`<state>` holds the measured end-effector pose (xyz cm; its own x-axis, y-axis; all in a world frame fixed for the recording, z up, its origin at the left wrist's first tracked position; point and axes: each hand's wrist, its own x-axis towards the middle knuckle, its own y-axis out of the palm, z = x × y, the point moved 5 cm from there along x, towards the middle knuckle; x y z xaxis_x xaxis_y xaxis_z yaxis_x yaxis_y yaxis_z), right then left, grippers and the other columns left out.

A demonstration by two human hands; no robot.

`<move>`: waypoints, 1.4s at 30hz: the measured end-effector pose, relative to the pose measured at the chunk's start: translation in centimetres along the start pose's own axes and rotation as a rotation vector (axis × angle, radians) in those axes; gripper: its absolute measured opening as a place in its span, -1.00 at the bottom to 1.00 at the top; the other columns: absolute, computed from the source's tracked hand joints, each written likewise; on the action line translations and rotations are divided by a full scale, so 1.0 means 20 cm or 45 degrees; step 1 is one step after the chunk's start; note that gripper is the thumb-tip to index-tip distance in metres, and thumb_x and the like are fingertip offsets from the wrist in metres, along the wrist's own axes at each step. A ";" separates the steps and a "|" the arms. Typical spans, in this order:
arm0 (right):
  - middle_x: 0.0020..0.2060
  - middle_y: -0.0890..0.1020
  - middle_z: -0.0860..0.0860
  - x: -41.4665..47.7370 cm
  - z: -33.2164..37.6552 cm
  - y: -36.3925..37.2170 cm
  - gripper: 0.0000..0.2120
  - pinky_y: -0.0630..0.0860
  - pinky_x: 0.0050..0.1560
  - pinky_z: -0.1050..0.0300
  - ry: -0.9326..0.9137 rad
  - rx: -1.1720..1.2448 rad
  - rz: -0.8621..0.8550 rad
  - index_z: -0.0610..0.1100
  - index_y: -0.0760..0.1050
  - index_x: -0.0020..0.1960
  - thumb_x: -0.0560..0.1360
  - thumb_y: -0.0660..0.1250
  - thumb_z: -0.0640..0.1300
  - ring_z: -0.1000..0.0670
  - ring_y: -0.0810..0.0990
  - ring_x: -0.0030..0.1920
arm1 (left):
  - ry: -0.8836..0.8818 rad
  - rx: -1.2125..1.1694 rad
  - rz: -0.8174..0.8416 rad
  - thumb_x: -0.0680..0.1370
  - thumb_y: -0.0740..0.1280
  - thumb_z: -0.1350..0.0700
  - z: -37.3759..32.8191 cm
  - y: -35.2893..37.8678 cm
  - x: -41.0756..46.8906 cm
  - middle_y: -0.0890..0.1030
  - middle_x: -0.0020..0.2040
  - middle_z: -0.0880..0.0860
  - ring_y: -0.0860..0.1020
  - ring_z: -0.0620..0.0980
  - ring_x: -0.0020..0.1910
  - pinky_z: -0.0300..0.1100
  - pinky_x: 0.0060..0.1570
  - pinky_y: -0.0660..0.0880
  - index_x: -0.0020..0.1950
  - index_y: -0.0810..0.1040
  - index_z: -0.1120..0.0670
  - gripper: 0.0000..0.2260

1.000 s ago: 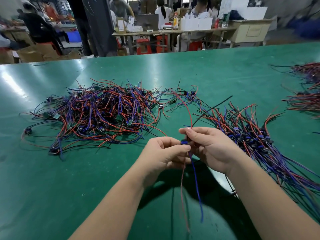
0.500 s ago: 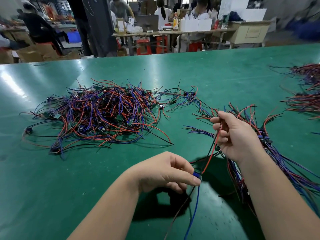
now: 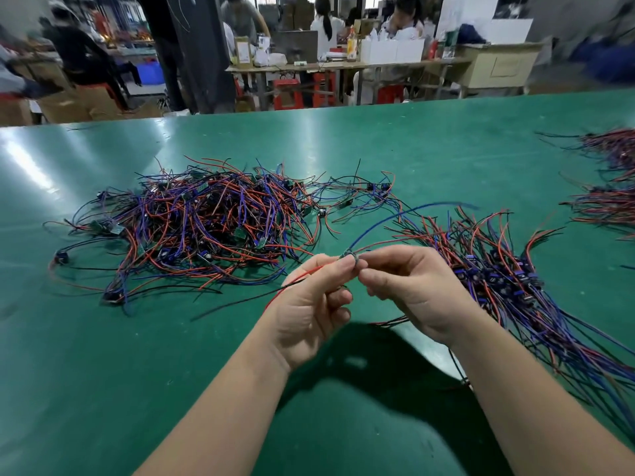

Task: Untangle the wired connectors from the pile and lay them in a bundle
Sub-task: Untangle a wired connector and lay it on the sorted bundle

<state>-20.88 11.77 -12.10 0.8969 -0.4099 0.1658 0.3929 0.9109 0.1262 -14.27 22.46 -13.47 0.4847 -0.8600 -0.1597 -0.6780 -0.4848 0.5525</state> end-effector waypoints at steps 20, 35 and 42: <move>-0.51 0.51 0.03 0.01 0.03 -0.08 -0.87 0.42 -0.49 0.33 0.190 0.632 -0.271 -0.15 0.68 -0.31 0.28 0.35 -0.20 0.14 0.45 -0.53 | 0.245 0.095 -0.398 0.45 0.20 -0.26 -0.09 -0.07 0.01 0.68 -0.32 -0.01 0.52 -0.19 -0.55 -0.39 -0.57 0.41 -0.27 0.69 0.05 -0.55; -0.33 0.62 -0.06 -0.05 -0.05 -0.05 -0.84 0.47 -0.39 0.39 0.578 0.223 0.132 -0.20 0.70 -0.19 0.30 0.39 -0.18 0.13 0.50 -0.41 | -0.046 0.556 0.015 0.31 0.47 0.09 0.00 0.02 -0.02 0.62 -0.41 0.03 0.55 -0.13 -0.51 -0.27 -0.38 0.57 -0.33 0.69 0.13 -0.89; -0.27 0.63 -0.11 -0.07 0.00 -0.09 -0.84 0.49 -0.31 0.31 0.452 0.144 0.234 -0.18 0.68 -0.21 0.28 0.37 -0.32 0.08 0.52 -0.39 | -0.255 0.747 0.165 0.43 0.47 0.21 0.09 0.04 -0.05 0.60 -0.43 0.05 0.59 -0.08 -0.45 -0.31 -0.45 0.50 -0.35 0.64 0.13 -0.85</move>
<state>-22.81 10.72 -12.63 0.9720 -0.1812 -0.1495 0.2131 0.9482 0.2357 -16.42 22.61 -14.37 0.3045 -0.9031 -0.3029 -0.9418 -0.3330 0.0462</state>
